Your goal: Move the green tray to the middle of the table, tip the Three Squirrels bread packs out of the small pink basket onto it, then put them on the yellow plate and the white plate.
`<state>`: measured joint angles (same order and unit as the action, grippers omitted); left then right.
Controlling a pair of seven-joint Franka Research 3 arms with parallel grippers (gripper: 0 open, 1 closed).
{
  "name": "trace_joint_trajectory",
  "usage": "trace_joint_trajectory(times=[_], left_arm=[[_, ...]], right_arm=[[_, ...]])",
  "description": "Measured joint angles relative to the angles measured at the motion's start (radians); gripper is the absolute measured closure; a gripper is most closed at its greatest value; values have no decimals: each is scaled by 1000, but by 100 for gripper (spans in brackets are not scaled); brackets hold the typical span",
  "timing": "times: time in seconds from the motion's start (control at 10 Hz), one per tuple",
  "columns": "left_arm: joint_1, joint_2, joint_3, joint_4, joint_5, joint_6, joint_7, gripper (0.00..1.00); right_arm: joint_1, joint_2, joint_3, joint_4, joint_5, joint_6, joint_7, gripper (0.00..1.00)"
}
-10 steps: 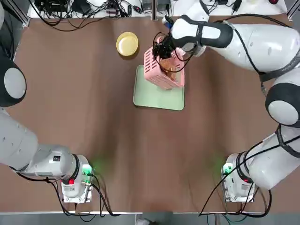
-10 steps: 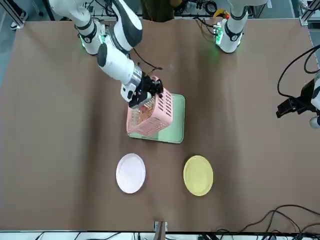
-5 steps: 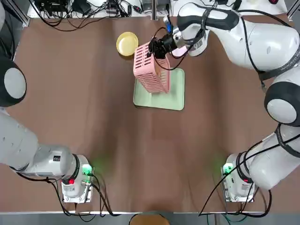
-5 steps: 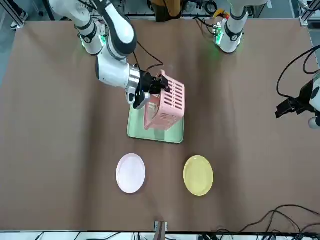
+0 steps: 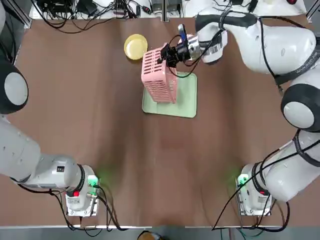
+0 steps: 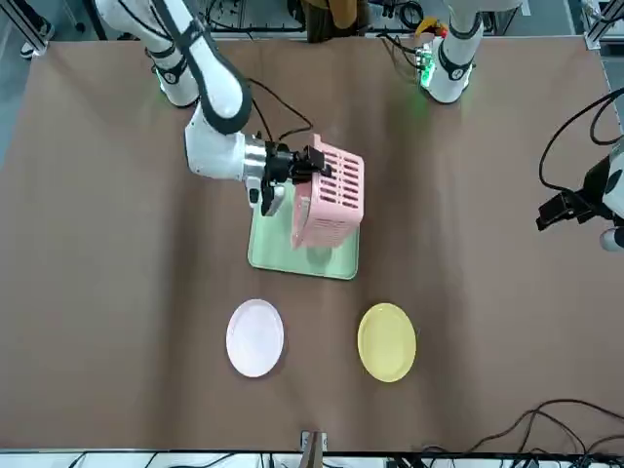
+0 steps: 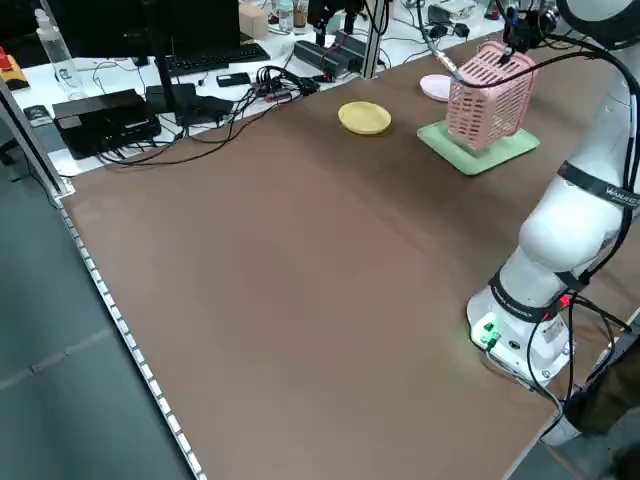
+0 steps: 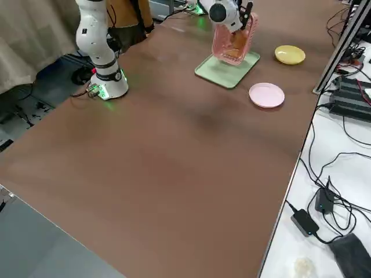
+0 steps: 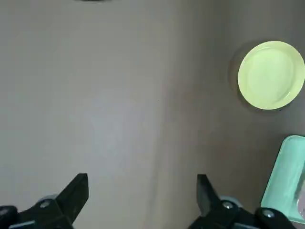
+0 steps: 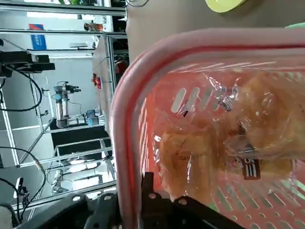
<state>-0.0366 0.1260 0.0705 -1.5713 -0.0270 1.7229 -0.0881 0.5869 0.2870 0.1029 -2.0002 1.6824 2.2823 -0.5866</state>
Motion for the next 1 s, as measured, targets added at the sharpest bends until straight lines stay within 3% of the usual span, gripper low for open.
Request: trace_joint_trajectory(times=[0.4,0.8,1.0], left_arm=[[-4,0,-1,-1,0,0,0,0],[-4,0,-1,-2,0,0,0,0],[-4,0,-1,-2,0,0,0,0]], right_arm=[[-9,48,-1,-21,213,-100,-204,93],[-12,63,-1,-30,261,-137,-256,93],[-11,75,0,-40,340,-170,-337,93]])
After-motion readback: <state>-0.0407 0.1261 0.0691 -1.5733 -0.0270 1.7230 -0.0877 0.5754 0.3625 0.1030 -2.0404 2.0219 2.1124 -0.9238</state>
